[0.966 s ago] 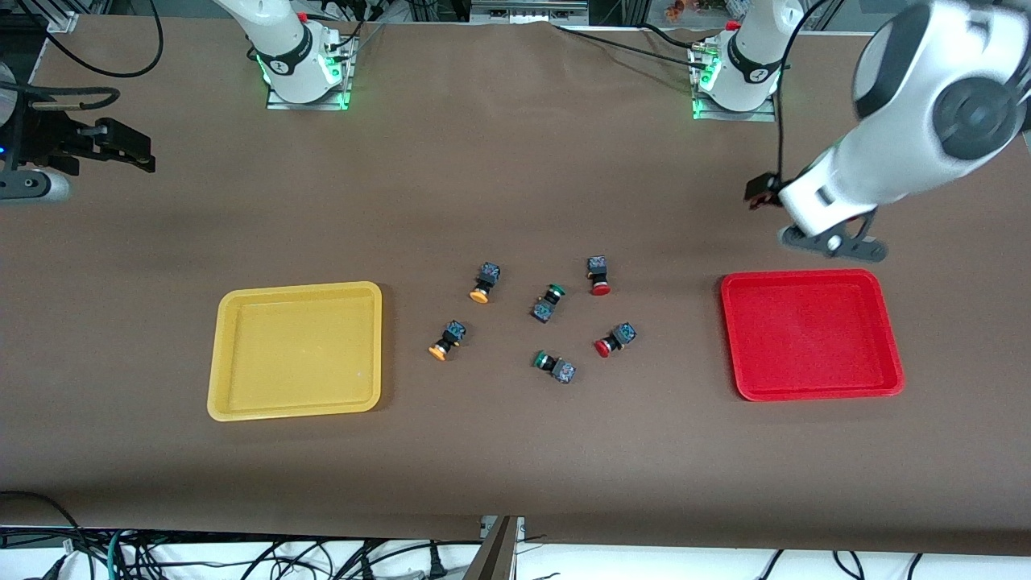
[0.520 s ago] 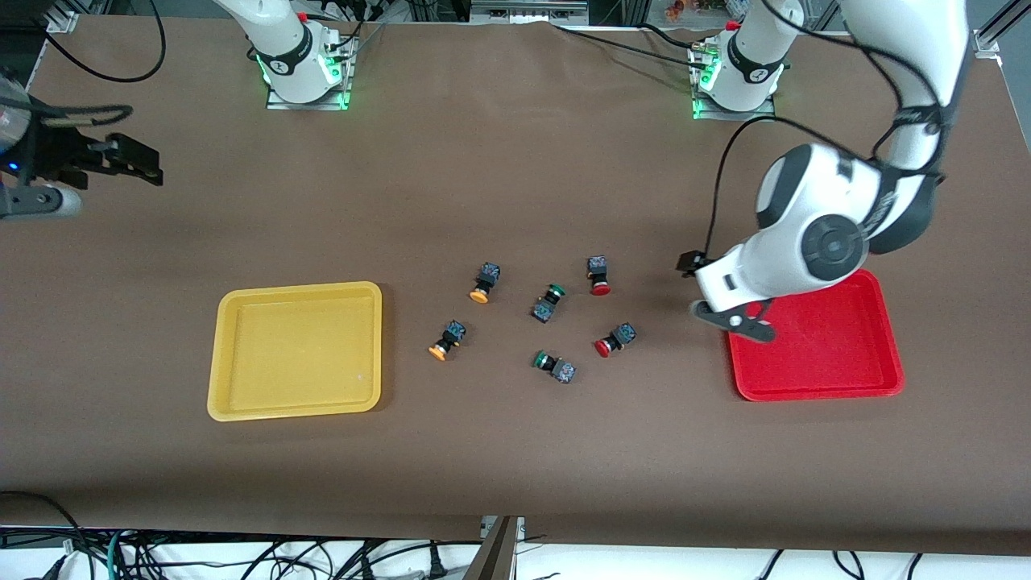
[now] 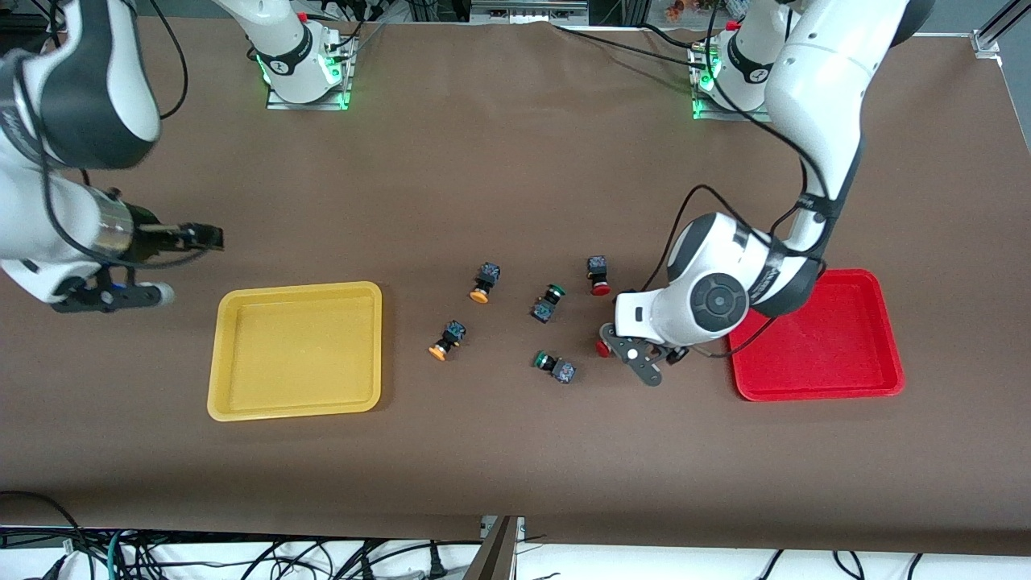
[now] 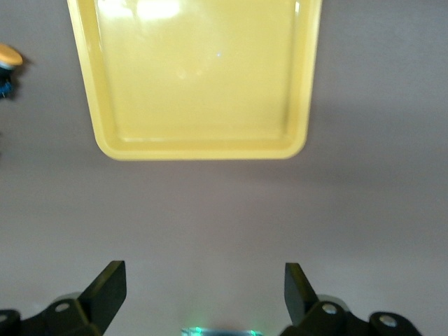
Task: Place red and yellow buttons in trays
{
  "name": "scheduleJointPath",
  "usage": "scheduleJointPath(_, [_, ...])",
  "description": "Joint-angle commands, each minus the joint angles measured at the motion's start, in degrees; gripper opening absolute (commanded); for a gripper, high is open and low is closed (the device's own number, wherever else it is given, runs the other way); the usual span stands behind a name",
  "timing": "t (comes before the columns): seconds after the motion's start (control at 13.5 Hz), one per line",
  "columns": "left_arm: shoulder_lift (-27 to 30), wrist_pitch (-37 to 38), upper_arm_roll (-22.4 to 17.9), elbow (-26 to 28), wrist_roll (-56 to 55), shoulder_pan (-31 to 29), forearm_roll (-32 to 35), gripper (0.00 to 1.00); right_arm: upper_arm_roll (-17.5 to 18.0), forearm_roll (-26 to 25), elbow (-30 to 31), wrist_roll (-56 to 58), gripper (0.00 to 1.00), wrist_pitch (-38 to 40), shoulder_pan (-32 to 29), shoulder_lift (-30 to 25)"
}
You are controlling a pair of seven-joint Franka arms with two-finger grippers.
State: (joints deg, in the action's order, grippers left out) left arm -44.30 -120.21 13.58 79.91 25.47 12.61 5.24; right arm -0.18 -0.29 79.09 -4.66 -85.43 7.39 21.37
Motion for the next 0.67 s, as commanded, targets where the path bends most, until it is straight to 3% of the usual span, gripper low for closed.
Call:
scheduleJointPath(0.0, [-2.8, -2.3, -0.4, -1.6, 3.5, 2.2, 3.1, 1.00, 0.1, 0.9, -0.9, -8.9, 1.00, -4.7, 4.4, 3.5])
scheduleJointPath(0.59, [-3.8, -6.0, -0.4, 3.1, 4.2, 2.1, 3.9, 1.00, 0.3, 6.6, -0.9, -37.4, 1.00, -14.8, 16.2, 12.0])
